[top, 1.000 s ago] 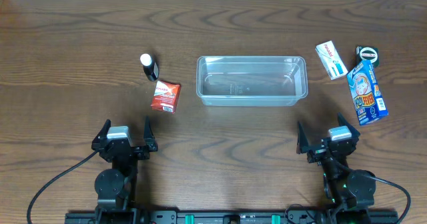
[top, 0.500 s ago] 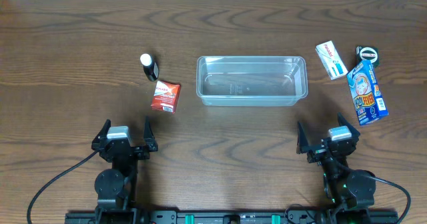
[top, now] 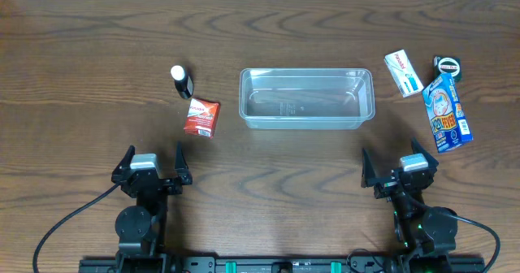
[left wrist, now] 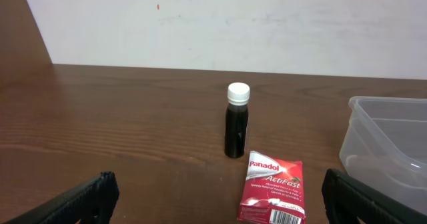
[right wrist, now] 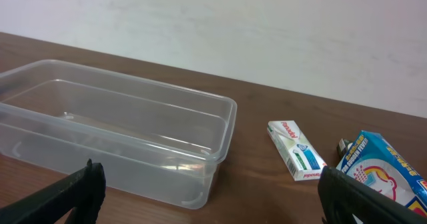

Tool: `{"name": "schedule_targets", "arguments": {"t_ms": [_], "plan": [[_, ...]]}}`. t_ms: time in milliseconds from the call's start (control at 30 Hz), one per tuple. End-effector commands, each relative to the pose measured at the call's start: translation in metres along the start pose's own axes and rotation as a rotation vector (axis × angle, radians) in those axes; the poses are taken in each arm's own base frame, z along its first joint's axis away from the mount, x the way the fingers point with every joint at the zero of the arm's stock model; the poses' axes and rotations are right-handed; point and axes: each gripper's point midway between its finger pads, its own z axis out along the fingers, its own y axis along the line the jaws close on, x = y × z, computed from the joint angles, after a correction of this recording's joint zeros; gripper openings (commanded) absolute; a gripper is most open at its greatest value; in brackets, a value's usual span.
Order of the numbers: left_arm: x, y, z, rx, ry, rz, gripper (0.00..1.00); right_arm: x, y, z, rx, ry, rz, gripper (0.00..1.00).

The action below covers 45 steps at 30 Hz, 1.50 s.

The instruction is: Pack container

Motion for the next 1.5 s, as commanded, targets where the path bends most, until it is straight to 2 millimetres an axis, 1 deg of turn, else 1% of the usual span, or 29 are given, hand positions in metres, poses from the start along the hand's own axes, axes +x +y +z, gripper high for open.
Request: {"name": "schedule_targets", "arguments": {"t_ms": [0, 733, 833, 867, 933, 967, 1033, 1067, 1133, 1233, 1333, 1400, 1467], "plan": [[0.018, 0.002, 0.001, -0.007, 0.049, 0.012, 0.98, 0.001, -0.003, 0.0, 0.016, 0.001, -0.013, 0.99], [0.018, 0.002, 0.001, -0.007, 0.049, 0.012, 0.98, 0.0, -0.003, 0.0, 0.016, -0.002, -0.014, 0.99], [0.018, 0.002, 0.001, -0.007, 0.049, 0.012, 0.98, -0.019, -0.003, -0.001, 0.011, -0.081, -0.018, 0.99], [0.018, 0.002, 0.001, -0.007, 0.049, 0.012, 0.98, -0.028, 0.0, -0.002, -0.01, -0.117, 0.007, 0.99], [0.018, 0.002, 0.001, -0.007, 0.049, 0.012, 0.98, -0.045, 0.011, -0.005, -0.087, -0.182, 0.111, 0.99], [0.018, 0.002, 0.001, -0.007, 0.049, 0.012, 0.98, -0.053, 0.013, -0.007, -0.101, -0.215, 0.135, 0.99], [0.018, 0.002, 0.001, -0.007, 0.049, 0.012, 0.98, -0.067, 0.012, -0.01, -0.099, -0.273, 0.12, 0.99], [0.018, 0.002, 0.001, -0.007, 0.049, 0.012, 0.98, -0.074, 0.012, -0.013, -0.098, -0.307, 0.081, 0.99], [0.018, 0.002, 0.001, -0.007, 0.049, 0.012, 0.98, -0.082, 0.011, -0.015, -0.084, -0.333, 0.028, 0.99], [0.018, 0.002, 0.001, -0.007, 0.049, 0.012, 0.98, -0.095, -0.002, -0.017, -0.021, -0.319, 0.058, 0.99], [0.018, 0.002, 0.001, -0.007, 0.049, 0.012, 0.98, -0.112, -0.016, -0.016, 0.047, -0.237, 0.083, 0.99], [0.018, 0.002, 0.001, -0.007, 0.049, 0.012, 0.98, -0.127, -0.026, -0.013, 0.092, -0.183, 0.075, 0.99], [0.018, 0.002, 0.001, -0.007, 0.049, 0.012, 0.98, -0.143, -0.035, -0.005, 0.12, -0.12, 0.053, 0.99]]}}
